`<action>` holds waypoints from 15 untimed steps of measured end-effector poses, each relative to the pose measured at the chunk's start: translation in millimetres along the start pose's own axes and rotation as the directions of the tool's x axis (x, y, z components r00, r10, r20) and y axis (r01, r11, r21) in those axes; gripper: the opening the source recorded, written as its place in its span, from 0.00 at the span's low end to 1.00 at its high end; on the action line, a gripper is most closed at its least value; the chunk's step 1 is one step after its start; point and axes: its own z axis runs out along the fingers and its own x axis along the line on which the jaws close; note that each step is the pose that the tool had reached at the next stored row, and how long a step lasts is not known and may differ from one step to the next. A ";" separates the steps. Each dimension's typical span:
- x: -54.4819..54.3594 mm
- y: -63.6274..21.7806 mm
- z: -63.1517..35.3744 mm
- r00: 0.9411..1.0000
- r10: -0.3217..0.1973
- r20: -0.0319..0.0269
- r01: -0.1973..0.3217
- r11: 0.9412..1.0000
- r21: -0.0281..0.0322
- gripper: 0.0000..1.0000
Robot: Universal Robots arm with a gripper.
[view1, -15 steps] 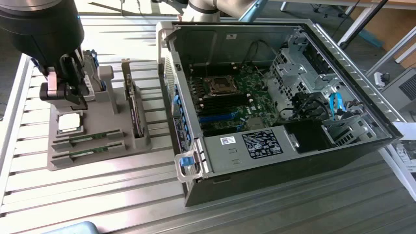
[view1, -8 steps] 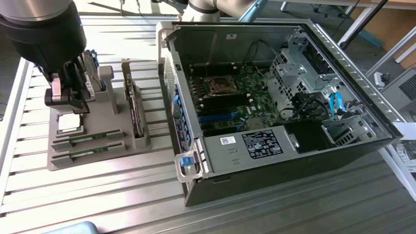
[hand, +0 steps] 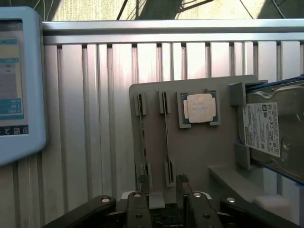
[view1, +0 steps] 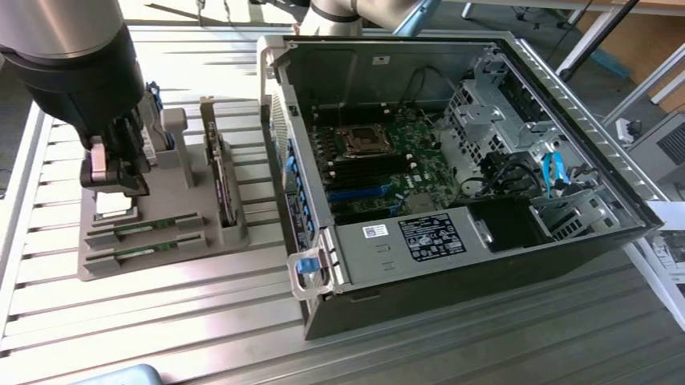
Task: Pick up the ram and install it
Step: 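Pick up the ram and move it above insertion slot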
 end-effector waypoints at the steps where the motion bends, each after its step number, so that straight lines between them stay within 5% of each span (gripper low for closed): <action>1: 0.2 0.5 1.9 1.000 0.000 0.000 0.000 1.000 0.000 0.36; 15: 3.3 3.7 27.4 1.000 -0.005 0.000 0.005 1.000 0.000 0.36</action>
